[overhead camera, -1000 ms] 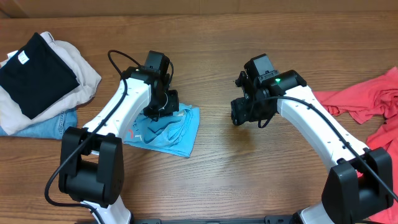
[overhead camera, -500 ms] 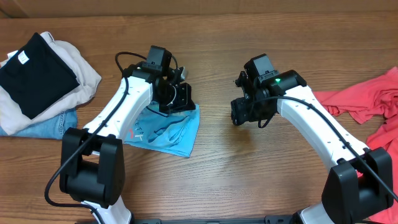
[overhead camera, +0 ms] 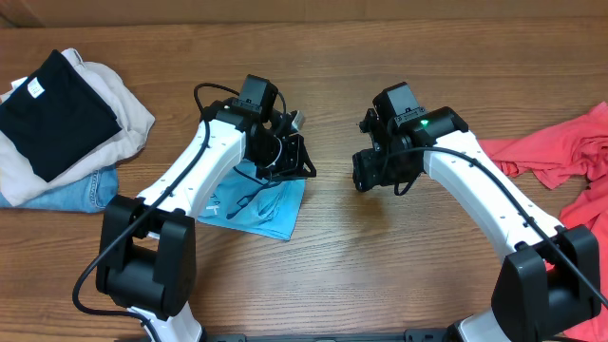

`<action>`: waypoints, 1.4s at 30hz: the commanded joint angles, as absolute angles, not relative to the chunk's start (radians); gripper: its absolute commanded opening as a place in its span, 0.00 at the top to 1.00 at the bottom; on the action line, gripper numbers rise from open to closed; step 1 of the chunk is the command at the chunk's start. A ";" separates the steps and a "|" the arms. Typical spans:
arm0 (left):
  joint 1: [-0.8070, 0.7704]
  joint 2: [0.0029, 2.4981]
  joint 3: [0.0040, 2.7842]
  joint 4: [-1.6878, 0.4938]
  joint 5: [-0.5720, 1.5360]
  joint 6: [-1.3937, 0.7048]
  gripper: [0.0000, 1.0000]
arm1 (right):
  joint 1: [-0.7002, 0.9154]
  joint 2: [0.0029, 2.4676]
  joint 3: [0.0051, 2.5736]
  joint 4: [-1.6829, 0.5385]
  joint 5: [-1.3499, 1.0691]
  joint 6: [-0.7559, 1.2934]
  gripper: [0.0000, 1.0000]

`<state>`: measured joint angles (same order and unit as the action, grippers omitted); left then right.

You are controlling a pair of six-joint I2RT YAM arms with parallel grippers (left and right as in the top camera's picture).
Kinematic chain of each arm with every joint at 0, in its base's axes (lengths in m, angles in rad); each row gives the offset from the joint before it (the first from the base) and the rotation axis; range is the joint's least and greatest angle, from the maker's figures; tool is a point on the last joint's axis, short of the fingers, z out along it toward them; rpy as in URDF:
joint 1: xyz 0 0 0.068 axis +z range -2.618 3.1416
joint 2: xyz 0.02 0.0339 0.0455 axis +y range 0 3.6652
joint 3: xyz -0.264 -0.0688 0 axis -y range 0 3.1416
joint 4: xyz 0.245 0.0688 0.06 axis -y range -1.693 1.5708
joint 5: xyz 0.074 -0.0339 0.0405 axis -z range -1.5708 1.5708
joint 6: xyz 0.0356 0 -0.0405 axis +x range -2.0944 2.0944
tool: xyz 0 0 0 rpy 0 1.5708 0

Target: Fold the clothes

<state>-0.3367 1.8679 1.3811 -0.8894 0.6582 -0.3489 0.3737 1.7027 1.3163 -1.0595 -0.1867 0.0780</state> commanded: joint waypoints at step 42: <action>0.170 1.811 1.307 -1.068 0.083 -0.266 0.62 | 0.903 1.862 1.335 -0.554 -0.095 0.177 0.50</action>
<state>0.1764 1.8156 1.3186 -1.0729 0.0887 -0.2699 0.9039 1.8694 1.3182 -0.5518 -0.1280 0.1570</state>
